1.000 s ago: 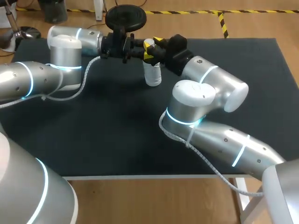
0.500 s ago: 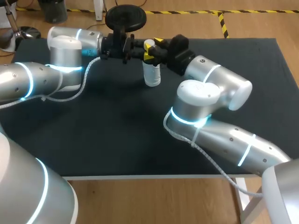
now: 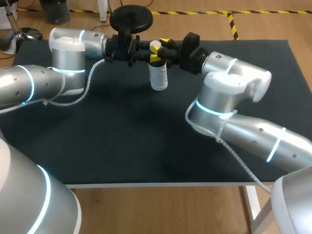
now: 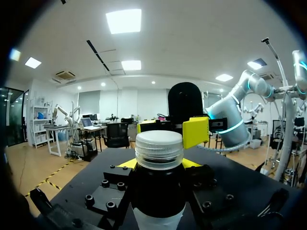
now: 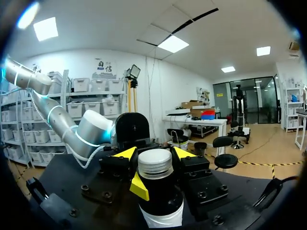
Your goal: Unscrew the bottle cap
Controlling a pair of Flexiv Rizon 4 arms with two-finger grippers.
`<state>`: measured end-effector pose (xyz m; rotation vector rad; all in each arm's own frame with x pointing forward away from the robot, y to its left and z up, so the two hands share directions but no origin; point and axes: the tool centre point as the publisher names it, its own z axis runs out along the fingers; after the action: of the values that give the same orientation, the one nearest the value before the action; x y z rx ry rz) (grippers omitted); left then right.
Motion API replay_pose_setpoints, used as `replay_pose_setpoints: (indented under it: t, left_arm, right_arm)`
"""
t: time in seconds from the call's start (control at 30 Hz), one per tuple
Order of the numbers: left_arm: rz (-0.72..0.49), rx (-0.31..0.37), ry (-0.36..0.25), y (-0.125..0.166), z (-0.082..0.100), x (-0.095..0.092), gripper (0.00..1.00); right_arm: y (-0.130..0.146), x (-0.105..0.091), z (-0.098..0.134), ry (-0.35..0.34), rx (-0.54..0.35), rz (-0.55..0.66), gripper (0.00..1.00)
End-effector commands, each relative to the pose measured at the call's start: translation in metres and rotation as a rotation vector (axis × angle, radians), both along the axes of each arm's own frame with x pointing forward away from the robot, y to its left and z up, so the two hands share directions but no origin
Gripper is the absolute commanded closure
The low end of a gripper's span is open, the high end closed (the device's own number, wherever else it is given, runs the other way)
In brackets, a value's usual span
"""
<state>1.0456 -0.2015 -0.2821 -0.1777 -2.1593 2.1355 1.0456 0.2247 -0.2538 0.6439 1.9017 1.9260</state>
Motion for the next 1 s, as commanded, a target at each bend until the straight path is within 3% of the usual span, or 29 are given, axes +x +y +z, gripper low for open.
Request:
replay_pose_setpoints:
  t: [0.03, 0.63, 1.0]
  left_arm:
    - [-0.003, 0.001, 0.001, -0.003, 0.004, 0.002, 1.0]
    - [-0.003, 0.001, 0.001, -0.003, 0.004, 0.002, 1.0]
    - [-0.003, 0.001, 0.001, -0.003, 0.004, 0.002, 1.0]
  right_arm:
    - [-0.003, 0.005, -0.005, -0.005, 0.007, 0.2, 1.0]
    - [-0.009, 0.016, -0.015, 0.016, -0.005, 0.557, 1.0]
    - [-0.01, 0.015, -0.018, -0.004, 0.174, 0.922, 1.0]
